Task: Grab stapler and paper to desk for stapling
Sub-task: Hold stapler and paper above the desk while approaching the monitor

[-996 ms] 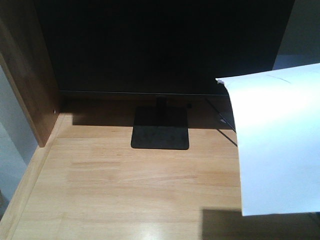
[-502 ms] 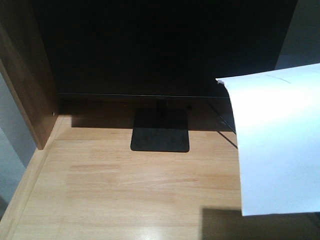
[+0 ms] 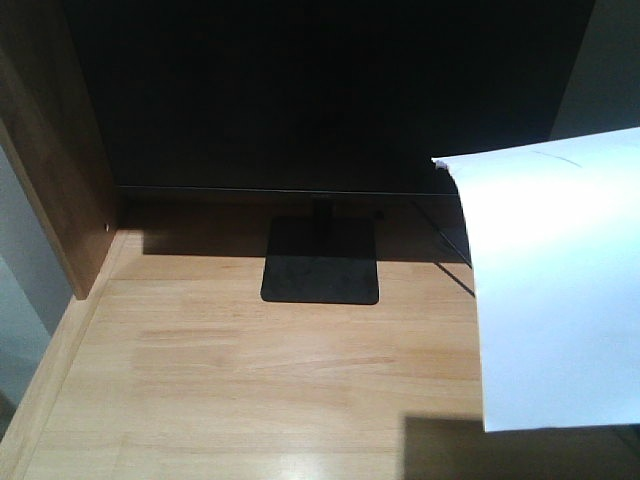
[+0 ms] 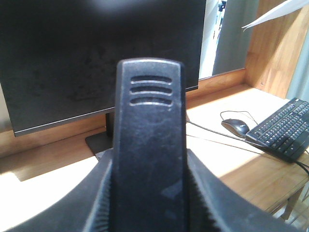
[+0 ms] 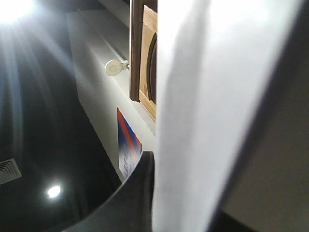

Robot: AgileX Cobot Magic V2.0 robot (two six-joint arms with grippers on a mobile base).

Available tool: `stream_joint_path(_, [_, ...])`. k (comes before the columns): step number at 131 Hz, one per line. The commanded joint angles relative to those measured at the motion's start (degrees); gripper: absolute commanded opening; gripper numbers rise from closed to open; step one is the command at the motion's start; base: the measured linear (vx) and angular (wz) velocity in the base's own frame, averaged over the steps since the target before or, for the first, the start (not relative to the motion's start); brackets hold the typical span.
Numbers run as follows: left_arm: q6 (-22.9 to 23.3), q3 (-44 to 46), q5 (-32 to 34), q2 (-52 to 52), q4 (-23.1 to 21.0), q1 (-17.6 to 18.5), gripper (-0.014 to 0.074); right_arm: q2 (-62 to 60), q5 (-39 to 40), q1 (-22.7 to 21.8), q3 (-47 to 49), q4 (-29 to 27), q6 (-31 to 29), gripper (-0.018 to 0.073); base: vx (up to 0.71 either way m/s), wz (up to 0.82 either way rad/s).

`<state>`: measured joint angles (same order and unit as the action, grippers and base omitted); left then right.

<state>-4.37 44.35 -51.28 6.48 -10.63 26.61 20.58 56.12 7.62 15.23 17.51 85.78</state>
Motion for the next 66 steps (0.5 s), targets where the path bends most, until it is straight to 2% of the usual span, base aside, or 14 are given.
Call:
stream_joint_path(1, [0.1,1.5,6.2,1.0,-1.0,0.2,-0.0006,0.5,2.1,-0.4,1.6,-0.4,-0.4,-0.0002,0.0,0.0])
stream_joint_path(66, [0.2,1.5,6.2,1.0,-1.0,0.2,-0.0006,0.5,2.1,-0.4,1.6,-0.4,-0.4,-0.0002,0.0,0.0])
